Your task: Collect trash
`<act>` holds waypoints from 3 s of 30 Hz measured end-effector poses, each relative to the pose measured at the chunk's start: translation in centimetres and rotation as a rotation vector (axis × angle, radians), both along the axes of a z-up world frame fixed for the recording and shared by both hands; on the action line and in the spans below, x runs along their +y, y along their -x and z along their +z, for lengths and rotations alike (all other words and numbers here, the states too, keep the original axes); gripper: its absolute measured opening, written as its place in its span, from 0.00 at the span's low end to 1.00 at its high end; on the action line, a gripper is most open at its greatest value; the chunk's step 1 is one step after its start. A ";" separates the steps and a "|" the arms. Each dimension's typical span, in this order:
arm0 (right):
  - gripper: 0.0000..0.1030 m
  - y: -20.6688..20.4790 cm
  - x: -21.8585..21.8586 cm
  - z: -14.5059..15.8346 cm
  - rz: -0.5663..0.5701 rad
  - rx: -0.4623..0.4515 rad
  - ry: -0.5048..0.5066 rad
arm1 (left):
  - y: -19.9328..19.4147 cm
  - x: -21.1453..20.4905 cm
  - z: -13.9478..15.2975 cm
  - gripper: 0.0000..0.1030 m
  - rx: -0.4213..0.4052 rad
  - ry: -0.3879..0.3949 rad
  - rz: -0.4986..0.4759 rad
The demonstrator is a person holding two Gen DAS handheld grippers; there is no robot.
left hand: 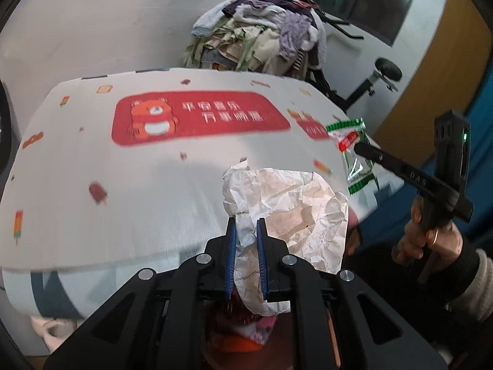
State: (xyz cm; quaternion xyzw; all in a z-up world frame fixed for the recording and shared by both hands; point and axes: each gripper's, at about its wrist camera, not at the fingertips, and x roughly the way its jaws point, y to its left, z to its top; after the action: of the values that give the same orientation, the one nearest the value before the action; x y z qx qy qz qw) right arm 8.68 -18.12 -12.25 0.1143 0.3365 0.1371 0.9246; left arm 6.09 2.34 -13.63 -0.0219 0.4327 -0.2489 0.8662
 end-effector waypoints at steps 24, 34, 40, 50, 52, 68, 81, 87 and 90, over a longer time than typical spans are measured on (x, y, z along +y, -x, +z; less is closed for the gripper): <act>0.12 7.1 2.2 -5.1 0.083 0.068 -0.004 | 7.5 -4.4 -9.3 0.22 0.093 -0.227 -0.151; 0.12 6.9 3.5 -5.6 0.145 0.092 0.023 | 7.7 -1.9 -5.7 0.90 -0.060 -0.126 -0.027; 0.12 6.7 5.3 -6.2 0.237 0.143 0.053 | 7.9 0.2 -3.0 0.93 -0.148 -0.085 0.071; 0.12 7.1 9.0 -8.8 0.376 0.261 0.188 | 8.2 2.9 -2.6 0.94 -0.170 -0.055 0.183; 0.12 7.0 9.2 -9.1 0.384 0.279 0.197 | 8.3 3.3 -2.5 0.94 -0.170 -0.044 0.195; 0.93 6.6 9.2 -9.0 0.318 0.280 0.237 | 8.1 3.4 -2.8 0.94 -0.167 -0.056 0.218; 0.94 5.2 5.5 -0.9 0.072 0.085 0.272 | 7.7 1.2 4.1 0.94 -0.394 -0.177 0.220; 0.94 5.2 3.9 6.2 -0.038 -0.049 0.296 | 8.8 -1.0 9.4 0.94 -0.567 -0.228 0.223; 0.94 6.0 3.2 8.8 -0.064 -0.096 0.275 | 9.3 -1.0 11.5 0.94 -0.581 -0.160 0.209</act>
State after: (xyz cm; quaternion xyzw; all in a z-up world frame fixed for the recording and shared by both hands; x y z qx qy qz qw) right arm 2.72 -14.91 -3.42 -0.0096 0.3035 0.0655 0.9505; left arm -3.17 1.32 -2.18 0.0739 0.1810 -0.1196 0.9734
